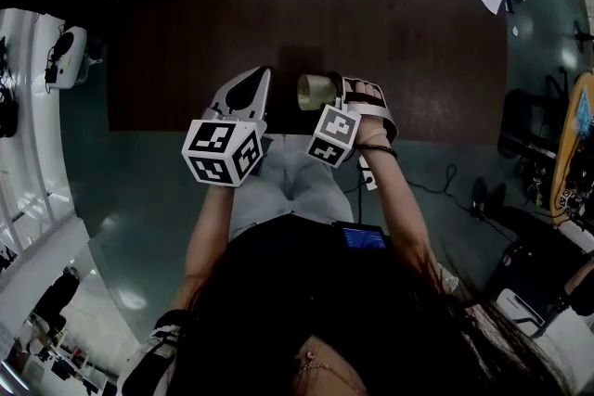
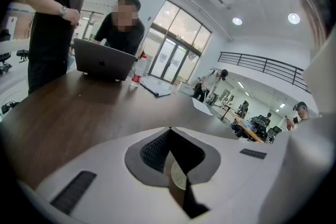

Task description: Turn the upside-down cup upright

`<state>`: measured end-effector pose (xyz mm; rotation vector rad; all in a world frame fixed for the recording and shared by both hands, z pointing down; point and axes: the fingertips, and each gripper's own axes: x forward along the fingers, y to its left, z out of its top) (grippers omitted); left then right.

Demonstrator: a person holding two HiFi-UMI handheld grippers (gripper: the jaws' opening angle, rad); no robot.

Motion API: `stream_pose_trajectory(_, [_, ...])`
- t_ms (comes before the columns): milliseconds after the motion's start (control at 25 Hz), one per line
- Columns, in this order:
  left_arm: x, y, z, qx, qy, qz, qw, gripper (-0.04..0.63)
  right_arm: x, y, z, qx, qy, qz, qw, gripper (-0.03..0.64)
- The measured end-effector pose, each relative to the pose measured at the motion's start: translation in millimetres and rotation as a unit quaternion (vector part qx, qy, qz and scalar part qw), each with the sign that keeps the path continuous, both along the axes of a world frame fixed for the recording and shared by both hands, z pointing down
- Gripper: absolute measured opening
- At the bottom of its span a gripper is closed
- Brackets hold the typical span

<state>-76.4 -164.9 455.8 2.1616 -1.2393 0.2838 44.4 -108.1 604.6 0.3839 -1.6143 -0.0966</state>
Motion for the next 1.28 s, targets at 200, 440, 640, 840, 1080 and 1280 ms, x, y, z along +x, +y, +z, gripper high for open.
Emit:
stream_pose_trajectory(200, [-7, 1, 2, -0.002, 0.0, -0.007, 1.0, 0.002, -4, 2, 2, -0.008, -0.011, 0.0, 1.0, 0.356])
stream_pose_trajectory(440, [-9, -1, 3, -0.004, 0.003, -0.009, 1.0, 0.002, -5, 0, 3, -0.02, -0.044, 0.017, 0.999, 0.356])
stream_pose_trajectory(640, [-5, 0, 3, -0.003, 0.003, -0.005, 1.0, 0.002, -4, -1, 1, -0.013, -0.084, 0.03, 0.996, 0.356])
stream_pose_trajectory(840, [-2, 0, 5, -0.005, 0.0, 0.0, 1.0, 0.002, -1, -4, -2, -0.011, -0.121, 0.051, 0.991, 0.356])
stream_pose_trajectory(1080, [4, 2, 5, -0.007, -0.003, 0.006, 1.0, 0.002, -1, -1, -5, -0.034, -0.187, 0.081, 0.978, 0.356])
stream_pose_trajectory(1280, [4, 3, 7, -0.01, -0.007, 0.009, 0.9999, 0.002, -5, -1, -8, -0.064, -0.266, 0.121, 0.954, 0.356])
